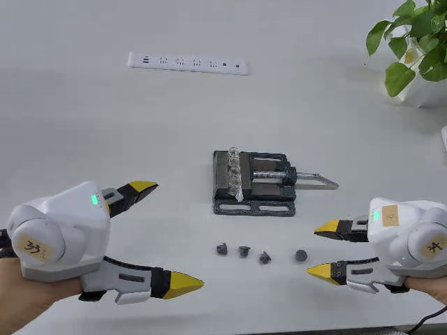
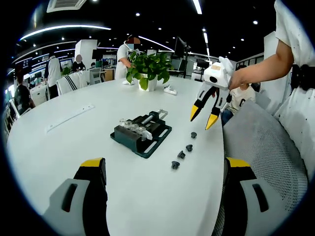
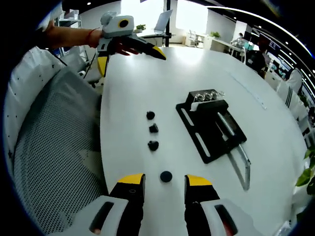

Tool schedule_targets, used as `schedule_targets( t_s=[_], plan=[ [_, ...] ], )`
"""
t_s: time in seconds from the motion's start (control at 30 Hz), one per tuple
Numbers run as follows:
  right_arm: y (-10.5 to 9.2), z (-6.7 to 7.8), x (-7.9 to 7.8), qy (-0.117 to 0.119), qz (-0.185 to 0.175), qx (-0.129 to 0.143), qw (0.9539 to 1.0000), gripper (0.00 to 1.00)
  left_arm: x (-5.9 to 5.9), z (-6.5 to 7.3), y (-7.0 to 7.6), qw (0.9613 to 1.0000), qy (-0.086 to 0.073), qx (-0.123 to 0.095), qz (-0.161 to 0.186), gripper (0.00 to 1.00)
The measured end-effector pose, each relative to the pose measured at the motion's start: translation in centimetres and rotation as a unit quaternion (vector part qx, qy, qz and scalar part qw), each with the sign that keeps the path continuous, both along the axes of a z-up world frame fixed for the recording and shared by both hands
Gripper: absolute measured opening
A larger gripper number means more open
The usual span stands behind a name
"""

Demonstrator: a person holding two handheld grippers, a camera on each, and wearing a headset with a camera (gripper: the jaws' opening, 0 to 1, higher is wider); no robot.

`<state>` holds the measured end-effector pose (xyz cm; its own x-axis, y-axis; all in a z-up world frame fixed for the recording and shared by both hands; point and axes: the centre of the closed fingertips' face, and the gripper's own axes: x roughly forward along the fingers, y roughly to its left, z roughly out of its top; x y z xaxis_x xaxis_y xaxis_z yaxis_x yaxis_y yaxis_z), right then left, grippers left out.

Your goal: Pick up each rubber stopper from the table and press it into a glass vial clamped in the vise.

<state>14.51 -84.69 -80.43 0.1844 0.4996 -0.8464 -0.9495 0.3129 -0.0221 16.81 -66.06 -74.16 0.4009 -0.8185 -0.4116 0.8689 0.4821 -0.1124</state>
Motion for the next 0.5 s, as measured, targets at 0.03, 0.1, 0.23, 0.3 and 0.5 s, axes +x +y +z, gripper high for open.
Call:
schedule_targets(
  t_s=[0.03,0.1,0.23,0.3,0.5],
  plan=[
    [-0.1,-0.2,0.1,0.003,0.001,-0.008,1.0,0.26,0.0,0.0,0.0,1.0,0.0,0.0,0.0,0.99],
    [-0.1,-0.5,0.1,0.006,0.007,-0.015,0.9998,0.25,0.0,0.0,0.0,1.0,0.0,-0.001,0.001,0.99],
    [0.0,-1.2,0.1,0.017,0.016,-0.032,0.9992,0.19,0.2,-0.2,0.3,1.0,0.001,-0.004,0.003,0.99],
    [-0.1,-1.6,0.2,0.019,0.021,-0.041,0.9988,0.17,0.3,-0.3,0.4,1.0,0.002,-0.005,0.005,0.99],
    [0.0,-2.5,0.5,0.025,0.031,-0.059,0.9975,0.15,0.4,-0.5,0.5,0.9999,0.004,-0.009,0.008,0.99]
  ],
)
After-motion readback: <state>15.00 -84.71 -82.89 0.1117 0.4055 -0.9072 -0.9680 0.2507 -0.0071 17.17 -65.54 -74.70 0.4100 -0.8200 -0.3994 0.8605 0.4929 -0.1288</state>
